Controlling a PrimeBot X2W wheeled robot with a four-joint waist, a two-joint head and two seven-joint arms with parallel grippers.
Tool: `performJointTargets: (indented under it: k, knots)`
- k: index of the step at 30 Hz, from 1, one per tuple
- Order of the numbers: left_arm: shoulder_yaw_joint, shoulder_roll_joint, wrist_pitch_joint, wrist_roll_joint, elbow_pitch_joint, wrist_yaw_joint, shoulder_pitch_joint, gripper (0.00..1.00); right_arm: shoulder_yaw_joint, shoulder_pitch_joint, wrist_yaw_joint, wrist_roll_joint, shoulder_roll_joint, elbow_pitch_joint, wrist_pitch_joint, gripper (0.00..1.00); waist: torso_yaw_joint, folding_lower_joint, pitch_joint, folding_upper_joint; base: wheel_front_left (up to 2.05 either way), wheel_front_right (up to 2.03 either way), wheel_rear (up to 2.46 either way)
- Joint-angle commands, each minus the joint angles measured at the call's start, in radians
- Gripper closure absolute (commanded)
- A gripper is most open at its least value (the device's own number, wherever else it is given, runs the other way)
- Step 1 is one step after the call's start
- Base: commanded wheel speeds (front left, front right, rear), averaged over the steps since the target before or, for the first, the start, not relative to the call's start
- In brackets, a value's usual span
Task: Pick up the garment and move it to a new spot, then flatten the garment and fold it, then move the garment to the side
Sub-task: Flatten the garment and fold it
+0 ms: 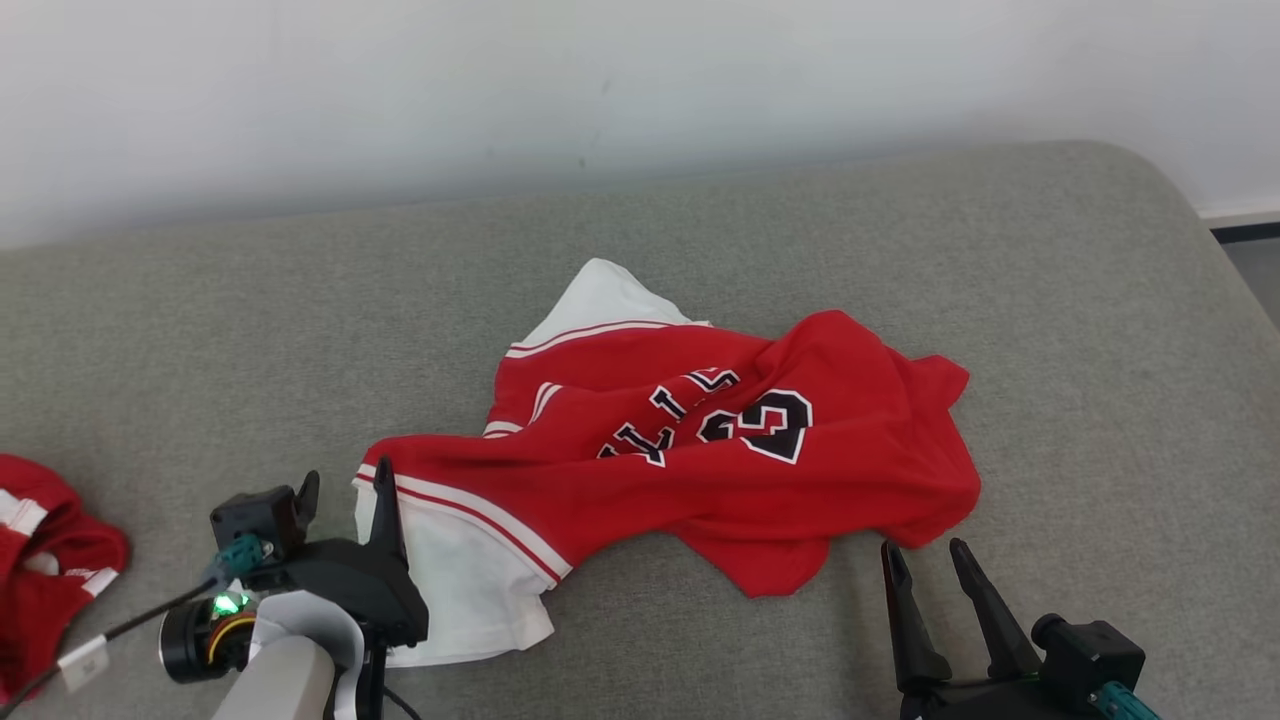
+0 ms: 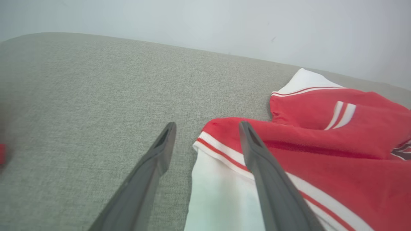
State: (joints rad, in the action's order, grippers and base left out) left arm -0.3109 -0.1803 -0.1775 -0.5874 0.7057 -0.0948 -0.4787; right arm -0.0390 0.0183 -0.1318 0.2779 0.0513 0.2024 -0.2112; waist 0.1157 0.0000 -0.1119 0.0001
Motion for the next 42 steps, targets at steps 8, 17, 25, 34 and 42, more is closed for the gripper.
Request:
performJointTargets:
  k: [8, 17, 25, 34, 42]
  knots:
    - [-0.010, -0.016, -0.087, 0.081, -0.055, 0.000, 0.102, 0.00, 0.012, 0.026, 0.002, -0.011, -0.002, -0.015, 0.014, 0.00, -0.044, 0.0000, 0.044, -0.0001, 0.00, 0.00, 0.00]
    - [0.091, 0.018, -0.088, 0.245, -0.544, 0.041, 0.428, 0.00, 0.046, 0.051, 0.002, -0.019, -0.002, -0.032, 0.028, 0.00, -0.068, 0.0000, 0.076, -0.0001, 0.00, 0.00, 0.00]
    - [0.193, 0.098, -0.088, 0.335, -0.667, 0.114, 0.608, 0.00, 0.120, 0.071, 0.002, -0.012, -0.002, 0.008, 0.064, 0.00, -0.097, 0.0000, 0.109, -0.0001, 0.00, 0.00, 0.00]
    - [0.197, 0.128, -0.088, 0.382, -0.667, 0.162, 0.632, 0.00, 0.296, -0.001, 0.002, -0.082, -0.002, 0.040, 0.239, 0.00, -0.130, 0.0000, 0.106, -0.0001, 0.00, 0.00, 0.00]
    - [0.191, 0.130, -0.088, 0.386, -0.657, 0.173, 0.594, 0.00, 0.456, -0.124, 0.002, -0.201, -0.003, 0.081, 0.478, 0.00, -0.144, 0.0000, 0.072, -0.0001, 0.00, 0.00, 0.00]
